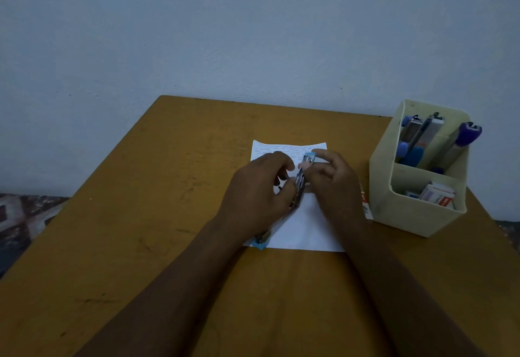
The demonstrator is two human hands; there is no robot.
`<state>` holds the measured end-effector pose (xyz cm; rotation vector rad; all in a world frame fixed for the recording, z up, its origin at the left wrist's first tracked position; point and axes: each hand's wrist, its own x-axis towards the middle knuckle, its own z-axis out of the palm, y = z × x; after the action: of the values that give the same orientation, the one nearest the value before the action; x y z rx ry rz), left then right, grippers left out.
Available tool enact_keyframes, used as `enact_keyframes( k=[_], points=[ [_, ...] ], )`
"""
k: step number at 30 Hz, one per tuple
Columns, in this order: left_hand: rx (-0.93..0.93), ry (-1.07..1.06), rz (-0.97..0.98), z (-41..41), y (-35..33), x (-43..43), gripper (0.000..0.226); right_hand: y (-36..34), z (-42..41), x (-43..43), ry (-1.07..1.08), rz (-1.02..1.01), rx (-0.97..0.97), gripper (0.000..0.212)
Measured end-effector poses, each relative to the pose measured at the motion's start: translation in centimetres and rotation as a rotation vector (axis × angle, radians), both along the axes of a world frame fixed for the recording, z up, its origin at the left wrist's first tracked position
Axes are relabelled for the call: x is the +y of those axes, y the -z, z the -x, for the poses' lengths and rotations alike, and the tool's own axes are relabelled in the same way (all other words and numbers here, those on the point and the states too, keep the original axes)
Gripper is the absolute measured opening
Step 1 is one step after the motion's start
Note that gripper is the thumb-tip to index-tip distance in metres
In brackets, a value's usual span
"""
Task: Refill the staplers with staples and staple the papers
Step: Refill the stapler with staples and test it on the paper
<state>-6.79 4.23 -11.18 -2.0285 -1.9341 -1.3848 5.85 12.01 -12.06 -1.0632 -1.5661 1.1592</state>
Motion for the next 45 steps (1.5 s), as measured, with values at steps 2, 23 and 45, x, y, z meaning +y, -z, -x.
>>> enact_keyframes(
  k=[2, 23, 45],
  points=[
    [-0.054, -0.021, -0.023, 0.1, 0.2, 0.2, 0.017, 0.2, 0.1, -0.1, 0.038, -0.065, -0.144, 0.033],
    [-0.359, -0.055, 0.152, 1.6, -0.7, -0.2, 0.014, -1.6, -1.2, -0.6, -0.035, -0.177, -0.311, 0.008],
    [-0.011, 0.606, 0.381, -20.2, -7.5, -2.9, 0.015, -9.3, -28.0, -12.2, 0.237, -0.194, -0.901, 0.009]
  ],
)
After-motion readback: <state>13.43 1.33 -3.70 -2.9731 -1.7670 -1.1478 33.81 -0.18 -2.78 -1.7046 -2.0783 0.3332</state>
